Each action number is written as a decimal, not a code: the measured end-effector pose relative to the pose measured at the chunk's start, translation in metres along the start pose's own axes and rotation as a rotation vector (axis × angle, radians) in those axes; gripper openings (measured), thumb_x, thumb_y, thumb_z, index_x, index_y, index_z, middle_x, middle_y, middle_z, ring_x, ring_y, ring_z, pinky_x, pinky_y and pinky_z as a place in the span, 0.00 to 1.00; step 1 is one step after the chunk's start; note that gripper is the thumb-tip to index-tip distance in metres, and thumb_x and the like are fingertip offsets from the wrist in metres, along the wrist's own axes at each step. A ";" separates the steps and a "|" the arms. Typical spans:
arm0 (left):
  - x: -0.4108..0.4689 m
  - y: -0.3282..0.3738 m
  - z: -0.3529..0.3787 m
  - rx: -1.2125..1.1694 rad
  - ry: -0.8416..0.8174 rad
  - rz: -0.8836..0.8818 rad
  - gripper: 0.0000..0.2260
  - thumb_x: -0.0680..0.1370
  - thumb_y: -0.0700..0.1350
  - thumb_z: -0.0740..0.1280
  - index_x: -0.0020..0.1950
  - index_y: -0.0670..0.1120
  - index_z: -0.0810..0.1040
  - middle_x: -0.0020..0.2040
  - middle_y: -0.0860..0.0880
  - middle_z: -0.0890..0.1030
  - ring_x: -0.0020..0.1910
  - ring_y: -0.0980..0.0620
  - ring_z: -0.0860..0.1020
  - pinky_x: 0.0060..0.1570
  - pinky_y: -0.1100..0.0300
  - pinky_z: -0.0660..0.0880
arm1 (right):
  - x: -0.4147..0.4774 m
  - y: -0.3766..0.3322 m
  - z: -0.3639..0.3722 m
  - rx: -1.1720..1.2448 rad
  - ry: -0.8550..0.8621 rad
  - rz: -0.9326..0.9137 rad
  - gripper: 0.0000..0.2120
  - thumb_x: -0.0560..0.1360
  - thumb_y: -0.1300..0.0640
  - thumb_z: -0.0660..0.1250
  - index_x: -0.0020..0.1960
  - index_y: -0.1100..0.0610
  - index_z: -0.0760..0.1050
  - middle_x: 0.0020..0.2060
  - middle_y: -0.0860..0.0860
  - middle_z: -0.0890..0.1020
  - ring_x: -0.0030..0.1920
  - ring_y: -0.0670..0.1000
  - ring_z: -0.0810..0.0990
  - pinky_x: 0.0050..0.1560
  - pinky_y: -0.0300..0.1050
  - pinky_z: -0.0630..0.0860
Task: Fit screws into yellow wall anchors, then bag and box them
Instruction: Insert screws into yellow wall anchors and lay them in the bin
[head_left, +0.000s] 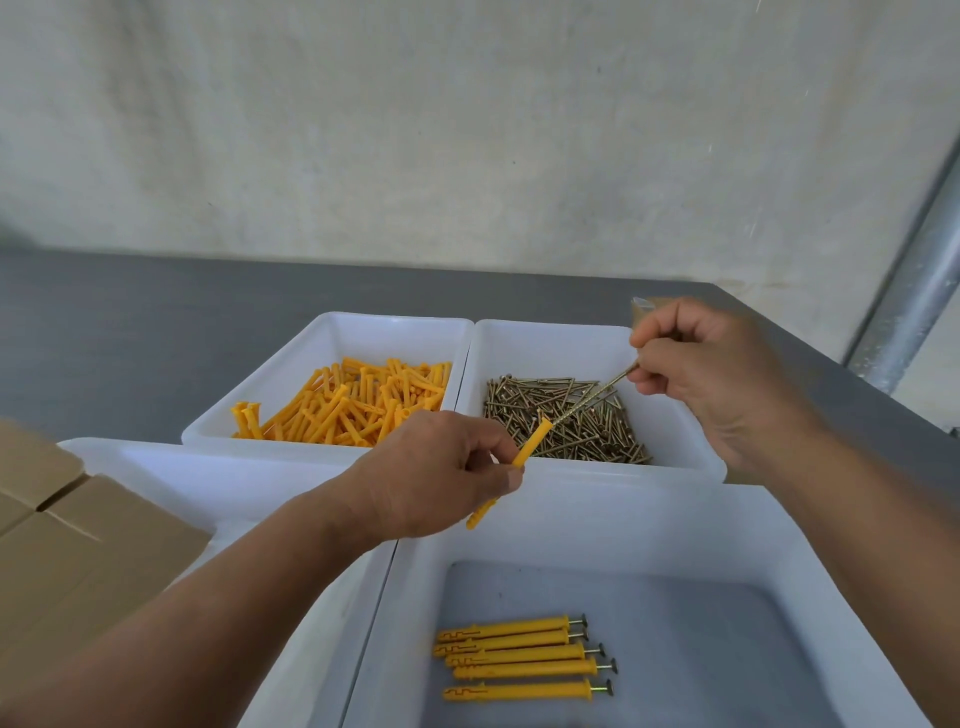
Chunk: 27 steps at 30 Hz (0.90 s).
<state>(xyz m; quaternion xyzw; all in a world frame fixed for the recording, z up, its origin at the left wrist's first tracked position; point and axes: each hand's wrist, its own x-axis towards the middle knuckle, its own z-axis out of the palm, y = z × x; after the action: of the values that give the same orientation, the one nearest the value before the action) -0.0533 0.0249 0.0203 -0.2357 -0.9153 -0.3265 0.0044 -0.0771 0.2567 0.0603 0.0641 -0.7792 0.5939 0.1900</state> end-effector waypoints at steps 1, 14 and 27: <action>0.000 0.000 0.000 0.005 0.000 0.001 0.04 0.78 0.48 0.68 0.48 0.51 0.82 0.30 0.57 0.77 0.32 0.59 0.78 0.35 0.67 0.75 | 0.000 0.000 0.001 -0.014 -0.004 0.002 0.14 0.73 0.73 0.63 0.38 0.56 0.77 0.29 0.49 0.78 0.29 0.43 0.80 0.37 0.40 0.79; -0.001 0.001 0.001 0.038 -0.023 -0.004 0.06 0.78 0.50 0.68 0.51 0.51 0.83 0.30 0.59 0.77 0.29 0.65 0.75 0.30 0.75 0.67 | -0.003 -0.002 0.002 -0.063 -0.010 0.002 0.14 0.73 0.72 0.63 0.38 0.55 0.77 0.29 0.49 0.78 0.29 0.42 0.80 0.38 0.40 0.79; -0.001 0.003 0.001 0.039 -0.038 -0.002 0.06 0.78 0.50 0.68 0.52 0.52 0.83 0.32 0.59 0.78 0.30 0.66 0.75 0.29 0.75 0.67 | -0.009 -0.013 0.004 -0.155 -0.003 -0.050 0.13 0.72 0.70 0.64 0.38 0.54 0.77 0.31 0.49 0.79 0.29 0.39 0.80 0.34 0.33 0.77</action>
<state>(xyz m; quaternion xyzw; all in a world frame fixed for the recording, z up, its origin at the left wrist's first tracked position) -0.0507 0.0271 0.0217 -0.2408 -0.9217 -0.3039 -0.0087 -0.0651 0.2478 0.0676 0.0695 -0.8213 0.5266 0.2082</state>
